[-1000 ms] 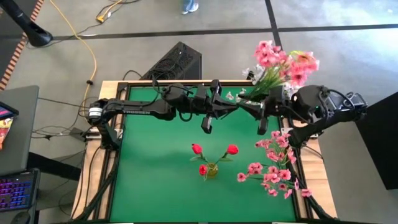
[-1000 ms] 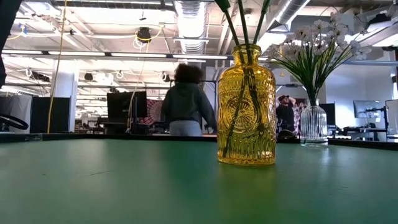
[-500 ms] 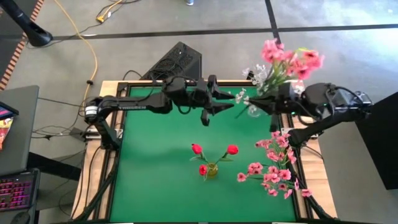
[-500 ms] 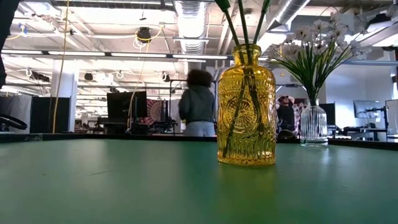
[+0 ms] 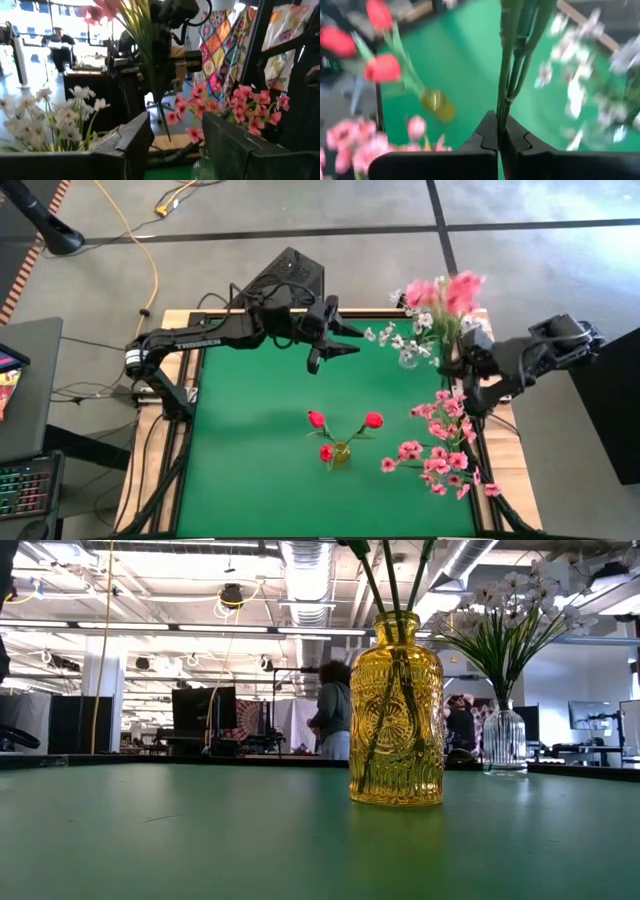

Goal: Sort flowers into vase by color
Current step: Put the bottom middle pink flowers into the bottom transparent vase

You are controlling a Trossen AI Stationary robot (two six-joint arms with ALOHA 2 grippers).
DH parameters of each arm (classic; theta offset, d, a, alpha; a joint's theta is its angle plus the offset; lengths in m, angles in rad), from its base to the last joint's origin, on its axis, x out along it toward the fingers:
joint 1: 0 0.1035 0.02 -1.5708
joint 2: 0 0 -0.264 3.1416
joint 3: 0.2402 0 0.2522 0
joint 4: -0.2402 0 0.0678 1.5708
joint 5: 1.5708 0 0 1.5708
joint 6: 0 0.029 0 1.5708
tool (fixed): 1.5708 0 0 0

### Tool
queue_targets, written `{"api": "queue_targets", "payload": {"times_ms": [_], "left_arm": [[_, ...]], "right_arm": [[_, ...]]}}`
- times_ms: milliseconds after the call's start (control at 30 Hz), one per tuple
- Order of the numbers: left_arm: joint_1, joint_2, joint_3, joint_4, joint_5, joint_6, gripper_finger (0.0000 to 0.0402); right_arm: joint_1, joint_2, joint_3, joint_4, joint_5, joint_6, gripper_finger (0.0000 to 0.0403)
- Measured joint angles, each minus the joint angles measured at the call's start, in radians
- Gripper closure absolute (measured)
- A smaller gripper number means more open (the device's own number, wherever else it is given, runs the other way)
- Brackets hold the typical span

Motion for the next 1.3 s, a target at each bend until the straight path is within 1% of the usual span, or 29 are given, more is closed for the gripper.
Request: {"api": "queue_targets", "payload": {"times_ms": [100,200,333,467,600,733,867,1000,1100,1233,1300], "left_arm": [[0.002,-0.014,0.0,-0.042,0.002,0.015,0.0232],[0.003,-0.022,0.0,-0.061,-0.001,0.027,0.0232],[0.003,-0.022,0.0,-0.075,0.011,0.019,0.0232],[0.003,-0.022,0.0,-0.131,0.018,0.019,0.0232],[0.001,-0.027,0.0,-0.187,0.037,0.017,0.0232],[0.0,-0.033,0.0,-0.201,0.041,0.015,0.0232],[-0.004,-0.042,0.0,-0.198,0.042,0.003,0.0232],[-0.016,-0.049,0.0,-0.221,0.04,-0.004,0.0232],[-0.03,-0.054,0.0,-0.259,0.04,-0.004,0.0232],[-0.05,-0.055,0.0,-0.281,0.041,-0.011,0.0232],[-0.058,-0.055,0.0,-0.288,0.041,-0.012,0.0232]], "right_arm": [[0.035,0.009,-0.001,-0.099,-0.026,0.071,0.0379],[0.058,0.014,-0.001,-0.161,-0.041,0.137,0.0379],[0.104,0.006,-0.001,-0.172,-0.046,0.198,0.0379],[0.183,-0.034,-0.002,-0.196,-0.035,0.325,0.0379],[0.25,-0.067,-0.001,-0.199,-0.007,0.354,0.0379],[0.282,-0.091,-0.003,-0.197,0.017,0.347,0.0379],[0.31,-0.116,-0.002,-0.199,0.012,0.319,0.0379],[0.34,-0.136,-0.003,-0.197,-0.021,0.341,0.0379],[0.358,-0.145,-0.003,-0.172,-0.071,0.358,0.0379],[0.384,-0.143,-0.02,-0.087,-0.188,0.338,0.0379],[0.404,-0.14,-0.044,-0.048,-0.22,0.328,0.0379]]}}
